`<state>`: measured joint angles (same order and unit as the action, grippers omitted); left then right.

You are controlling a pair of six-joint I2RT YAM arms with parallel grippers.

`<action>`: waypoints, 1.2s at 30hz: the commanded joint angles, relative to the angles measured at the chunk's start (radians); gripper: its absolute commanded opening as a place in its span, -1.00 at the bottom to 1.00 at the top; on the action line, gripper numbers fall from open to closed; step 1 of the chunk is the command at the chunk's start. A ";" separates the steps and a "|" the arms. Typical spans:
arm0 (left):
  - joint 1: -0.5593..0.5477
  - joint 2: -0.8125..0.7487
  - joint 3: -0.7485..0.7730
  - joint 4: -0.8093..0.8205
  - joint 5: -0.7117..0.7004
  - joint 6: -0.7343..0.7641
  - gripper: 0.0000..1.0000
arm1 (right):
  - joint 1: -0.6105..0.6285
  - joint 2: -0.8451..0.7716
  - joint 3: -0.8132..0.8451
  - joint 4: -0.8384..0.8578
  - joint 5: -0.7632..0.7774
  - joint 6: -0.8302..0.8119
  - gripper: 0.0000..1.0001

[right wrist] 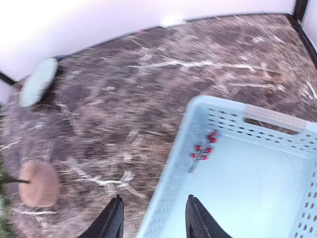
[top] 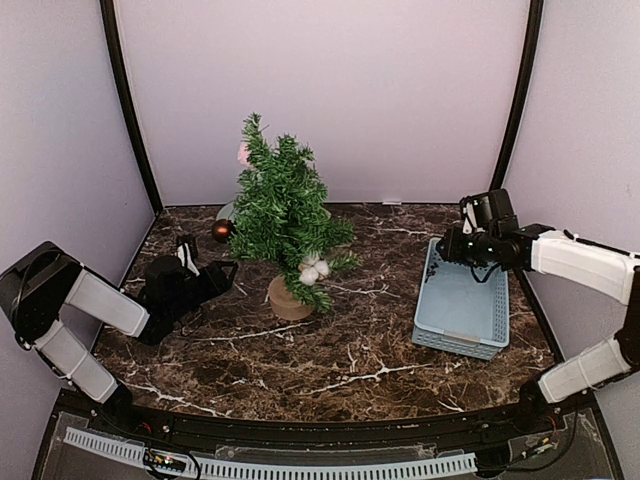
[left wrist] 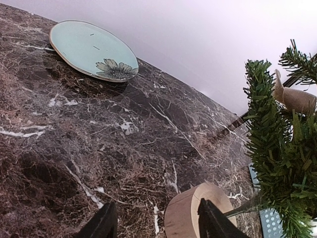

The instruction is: Decorate the small christmas tree

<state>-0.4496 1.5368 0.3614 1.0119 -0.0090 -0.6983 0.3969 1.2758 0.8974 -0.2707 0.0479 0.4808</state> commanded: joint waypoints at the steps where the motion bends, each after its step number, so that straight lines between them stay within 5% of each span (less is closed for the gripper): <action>1: 0.005 -0.036 0.021 -0.015 0.001 0.016 0.15 | -0.051 0.118 -0.032 0.093 0.038 0.009 -0.21; 16: 0.005 -0.025 0.023 -0.009 -0.006 0.022 0.15 | -0.073 0.468 0.117 0.191 0.197 0.003 -0.37; 36: 0.005 -0.026 0.030 -0.010 -0.014 0.027 0.17 | -0.088 0.617 0.134 0.264 0.183 0.024 -0.47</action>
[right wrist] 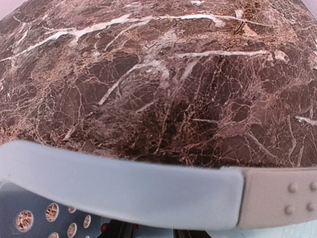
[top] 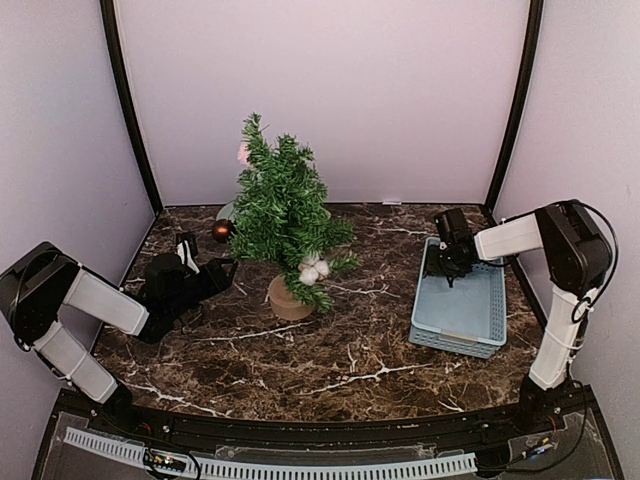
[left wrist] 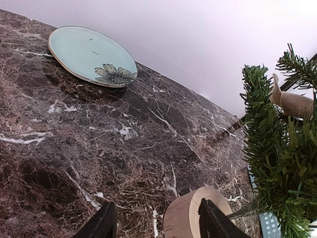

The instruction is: Decorate the small christmas tree

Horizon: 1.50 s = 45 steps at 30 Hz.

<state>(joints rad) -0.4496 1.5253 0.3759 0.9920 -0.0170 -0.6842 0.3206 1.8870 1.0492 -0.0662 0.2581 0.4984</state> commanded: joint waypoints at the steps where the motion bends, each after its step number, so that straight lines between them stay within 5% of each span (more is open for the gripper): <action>1: 0.005 -0.012 0.017 0.011 -0.005 0.012 0.16 | -0.013 0.006 -0.026 0.061 -0.039 0.006 -0.47; 11: 0.005 -0.014 0.020 0.013 -0.006 0.014 0.17 | -0.026 -0.071 -0.085 -0.012 -0.098 -0.036 -0.68; 24: 0.005 -0.012 0.022 0.017 -0.002 0.012 0.17 | -0.026 -0.266 -0.147 -0.351 -0.248 -0.182 -0.65; 31: 0.005 0.013 0.030 0.039 0.011 0.001 0.18 | -0.026 -0.320 -0.031 -0.522 -0.157 -0.243 -0.56; 45: 0.005 -0.003 0.000 0.058 0.000 0.000 0.18 | -0.029 -0.134 0.097 -0.600 -0.328 -0.231 -0.49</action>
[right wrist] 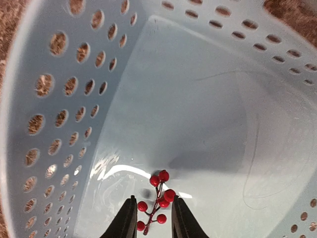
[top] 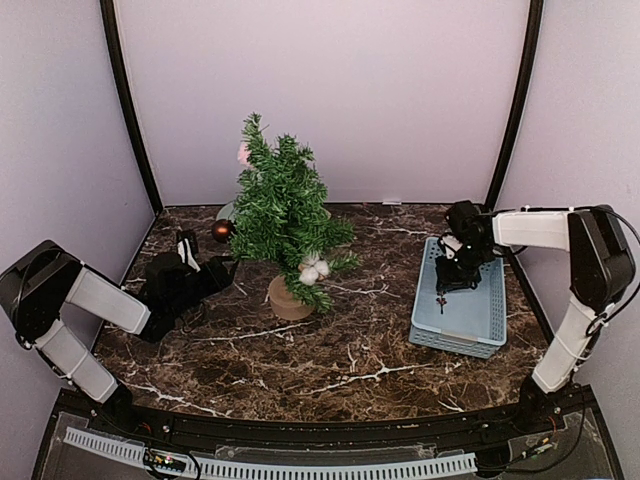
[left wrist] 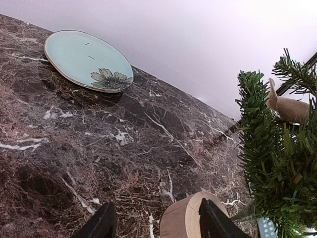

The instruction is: Decorate the small christmas tree

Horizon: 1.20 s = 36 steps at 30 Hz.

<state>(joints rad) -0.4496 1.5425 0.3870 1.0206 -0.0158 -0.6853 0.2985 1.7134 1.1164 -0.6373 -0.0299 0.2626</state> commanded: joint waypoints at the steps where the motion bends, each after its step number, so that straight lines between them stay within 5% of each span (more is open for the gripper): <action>1: 0.005 -0.022 -0.012 0.028 -0.002 0.004 0.18 | -0.009 0.048 0.035 -0.026 -0.036 0.006 -0.49; 15: 0.005 -0.015 -0.019 0.042 -0.007 0.000 0.18 | -0.017 0.100 0.120 -0.079 -0.003 -0.028 -0.22; 36: 0.005 0.000 -0.011 0.054 -0.010 -0.003 0.18 | -0.018 0.169 0.094 -0.072 -0.095 -0.045 -0.75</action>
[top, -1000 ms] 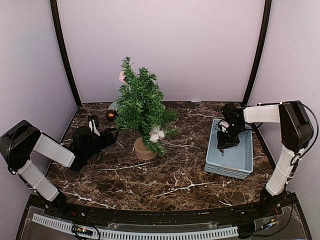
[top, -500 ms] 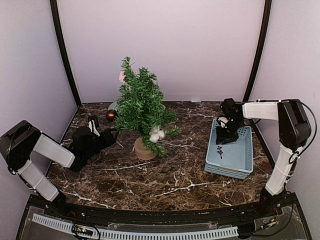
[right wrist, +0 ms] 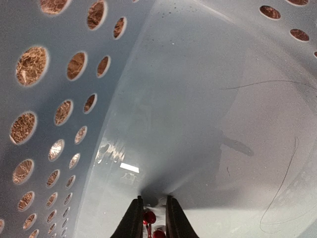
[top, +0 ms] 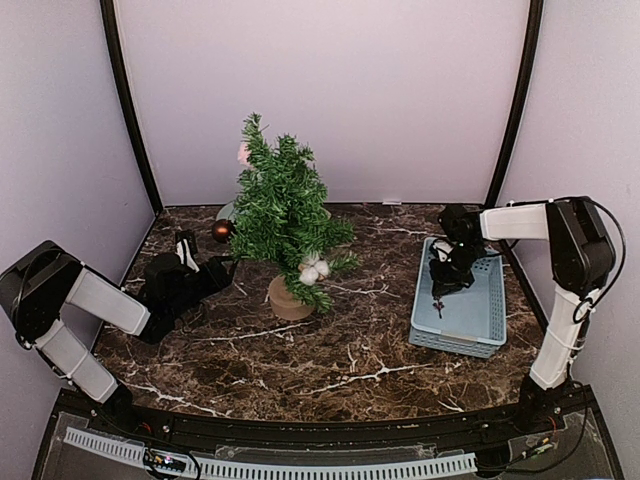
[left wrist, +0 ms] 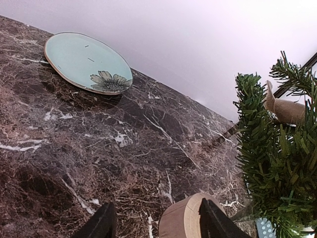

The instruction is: Decorate the small christmas tree

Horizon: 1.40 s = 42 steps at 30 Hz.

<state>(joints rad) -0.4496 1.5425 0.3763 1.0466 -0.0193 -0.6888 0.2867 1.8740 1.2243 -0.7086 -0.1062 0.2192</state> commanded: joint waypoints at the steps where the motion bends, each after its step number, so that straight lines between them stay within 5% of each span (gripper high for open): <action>1: 0.005 0.001 -0.001 0.028 -0.007 0.000 0.18 | -0.006 0.010 -0.015 0.000 -0.020 -0.004 -0.81; 4: 0.005 0.002 0.000 0.028 -0.005 0.000 0.18 | -0.006 0.001 -0.019 0.003 -0.035 -0.004 -1.00; 18: 0.005 -0.051 0.004 -0.020 -0.021 0.019 0.21 | -0.004 -0.348 -0.026 0.116 -0.036 0.020 -1.00; 23: 0.005 -0.092 -0.003 -0.055 -0.035 0.020 0.28 | 0.035 -0.567 -0.106 0.351 -0.048 0.024 -1.00; 29: 0.005 -0.106 -0.008 -0.069 -0.028 0.001 0.66 | 0.153 -0.738 -0.155 0.692 0.009 -0.013 -1.00; 42: 0.005 -0.144 -0.011 -0.127 -0.043 0.004 0.88 | 0.468 -0.565 -0.055 1.231 0.038 -0.081 -1.00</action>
<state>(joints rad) -0.4496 1.4448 0.3763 0.9421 -0.0456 -0.6922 0.6777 1.2362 1.1213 0.2970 -0.0834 0.1616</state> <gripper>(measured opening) 0.936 0.004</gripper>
